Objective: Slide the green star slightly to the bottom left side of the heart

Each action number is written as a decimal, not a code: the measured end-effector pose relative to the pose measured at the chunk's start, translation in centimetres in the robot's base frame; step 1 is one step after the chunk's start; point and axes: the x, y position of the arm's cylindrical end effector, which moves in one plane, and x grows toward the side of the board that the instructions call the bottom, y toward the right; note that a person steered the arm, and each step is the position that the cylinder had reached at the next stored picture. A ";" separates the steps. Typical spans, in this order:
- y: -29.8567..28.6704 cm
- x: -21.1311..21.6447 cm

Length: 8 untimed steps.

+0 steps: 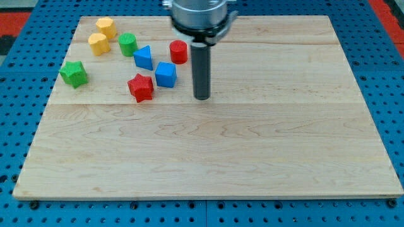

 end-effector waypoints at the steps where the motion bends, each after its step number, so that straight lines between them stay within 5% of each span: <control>1: -3.3 0.7; 3: -16.9 -0.4; 6: -24.7 3.4; 8: -24.8 -0.9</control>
